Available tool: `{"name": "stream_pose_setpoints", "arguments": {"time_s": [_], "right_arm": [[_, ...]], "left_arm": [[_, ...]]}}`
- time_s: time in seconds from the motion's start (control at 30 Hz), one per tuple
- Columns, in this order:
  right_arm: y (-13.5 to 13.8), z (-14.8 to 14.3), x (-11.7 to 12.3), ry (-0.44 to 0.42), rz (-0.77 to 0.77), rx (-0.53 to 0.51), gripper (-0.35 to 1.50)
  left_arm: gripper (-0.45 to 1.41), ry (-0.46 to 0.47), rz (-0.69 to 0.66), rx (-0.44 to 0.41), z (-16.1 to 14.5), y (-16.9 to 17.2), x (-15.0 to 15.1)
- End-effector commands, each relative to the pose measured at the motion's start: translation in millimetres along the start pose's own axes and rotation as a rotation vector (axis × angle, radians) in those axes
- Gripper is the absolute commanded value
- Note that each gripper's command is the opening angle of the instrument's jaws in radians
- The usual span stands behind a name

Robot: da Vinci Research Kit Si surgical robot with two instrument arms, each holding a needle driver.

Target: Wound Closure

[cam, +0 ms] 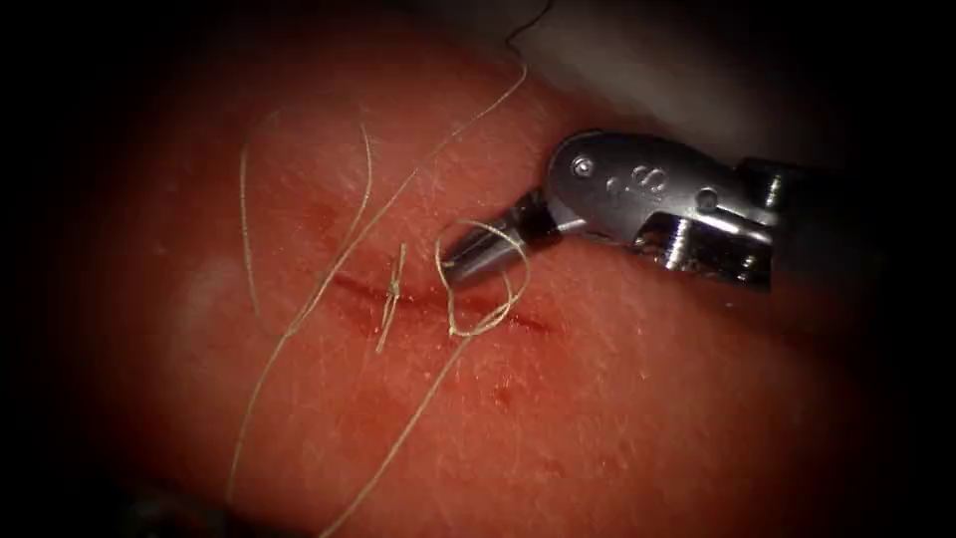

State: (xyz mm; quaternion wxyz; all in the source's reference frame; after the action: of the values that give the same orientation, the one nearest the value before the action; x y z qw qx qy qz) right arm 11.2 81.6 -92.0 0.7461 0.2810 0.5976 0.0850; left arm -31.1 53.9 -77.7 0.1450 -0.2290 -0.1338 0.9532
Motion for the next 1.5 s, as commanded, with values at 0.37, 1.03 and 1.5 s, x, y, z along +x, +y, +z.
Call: {"name": "stream_pose_setpoints", "arguments": {"time_s": [0.37, 1.03, 1.5], "right_arm": [[1.5, -0.2, 1.0, -0.001, 0.012, -0.015, -0.35], [4.0, 0.5, 0.1, -0.014, 0.012, -0.064, -0.35], [4.5, -0.8, -0.7, -0.06, 0.012, -0.138, -0.35]], "left_arm": [[-0.35, -0.023, 0.026, 0.001, -3.5, 4.6, -2.6], [-0.35, -0.044, 0.048, -0.002, -7.8, 11.1, -4.9], [-0.35, -0.048, 0.057, 0.005, -7.5, 15.9, -4.9]]}}
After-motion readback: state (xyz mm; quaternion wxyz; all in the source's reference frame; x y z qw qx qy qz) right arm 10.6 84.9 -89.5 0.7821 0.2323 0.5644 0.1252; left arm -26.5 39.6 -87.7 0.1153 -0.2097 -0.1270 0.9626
